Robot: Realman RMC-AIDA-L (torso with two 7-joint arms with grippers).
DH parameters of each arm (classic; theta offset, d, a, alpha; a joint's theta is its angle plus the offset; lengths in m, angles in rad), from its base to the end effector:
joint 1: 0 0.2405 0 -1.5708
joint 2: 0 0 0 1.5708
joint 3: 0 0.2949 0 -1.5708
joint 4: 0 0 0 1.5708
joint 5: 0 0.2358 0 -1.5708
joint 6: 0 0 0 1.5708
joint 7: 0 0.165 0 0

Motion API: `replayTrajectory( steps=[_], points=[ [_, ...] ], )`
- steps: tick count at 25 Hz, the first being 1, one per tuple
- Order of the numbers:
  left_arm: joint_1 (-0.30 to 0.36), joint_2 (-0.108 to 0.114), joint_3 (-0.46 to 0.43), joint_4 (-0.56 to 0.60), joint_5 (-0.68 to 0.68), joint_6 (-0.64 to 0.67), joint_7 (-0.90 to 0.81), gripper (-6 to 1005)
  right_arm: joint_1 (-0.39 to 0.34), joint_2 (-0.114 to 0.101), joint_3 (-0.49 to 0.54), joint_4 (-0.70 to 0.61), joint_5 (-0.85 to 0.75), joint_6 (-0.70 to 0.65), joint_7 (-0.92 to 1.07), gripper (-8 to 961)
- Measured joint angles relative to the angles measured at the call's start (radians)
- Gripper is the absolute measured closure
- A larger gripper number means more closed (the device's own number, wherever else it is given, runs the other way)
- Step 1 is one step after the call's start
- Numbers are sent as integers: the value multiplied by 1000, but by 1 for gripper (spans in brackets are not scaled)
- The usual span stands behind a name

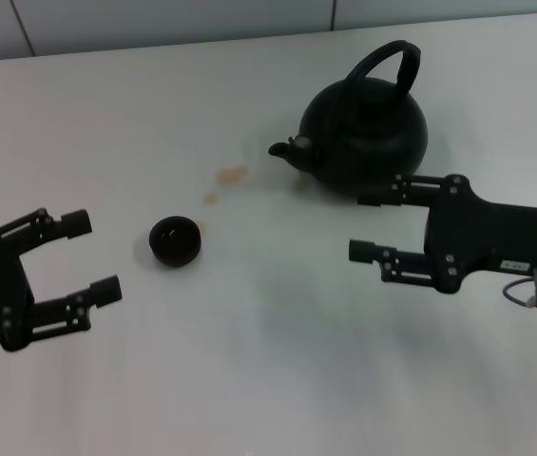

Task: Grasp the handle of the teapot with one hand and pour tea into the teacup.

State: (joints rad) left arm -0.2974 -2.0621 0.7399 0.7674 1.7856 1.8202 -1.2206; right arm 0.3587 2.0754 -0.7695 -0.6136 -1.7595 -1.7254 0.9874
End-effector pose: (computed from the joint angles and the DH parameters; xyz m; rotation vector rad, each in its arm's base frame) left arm -0.3206 0.2971 0.0033 -2.6905 -0.4040 -0.9428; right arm 0.3141 0.3120 -0.0308 -2.6516 0.2258 0.9412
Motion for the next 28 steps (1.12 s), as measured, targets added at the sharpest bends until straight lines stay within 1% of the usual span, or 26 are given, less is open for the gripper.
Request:
replayTrajectory(
  steps=[1,2,7,8,21,28],
  points=[
    [0,0,0,0,0,0,0,139,-6,0,4,-7,-17,-11,2,322],
    [16,0,3,-22,5,17,33,139,-10,0,9,-9,-37,-11,0,322],
    [19,2,3,-44,6,19,67,140,-15,0,12,-11,-58,-4,-2,323],
    [20,3,4,-66,7,22,96,140,-17,0,12,-11,-62,-3,-2,323],
    [22,0,4,-75,8,17,98,140,-19,2,3,-11,-67,-1,-5,322],
    [30,1,4,-90,10,17,132,140,-26,5,8,-7,-67,-1,-6,322]
  ],
)
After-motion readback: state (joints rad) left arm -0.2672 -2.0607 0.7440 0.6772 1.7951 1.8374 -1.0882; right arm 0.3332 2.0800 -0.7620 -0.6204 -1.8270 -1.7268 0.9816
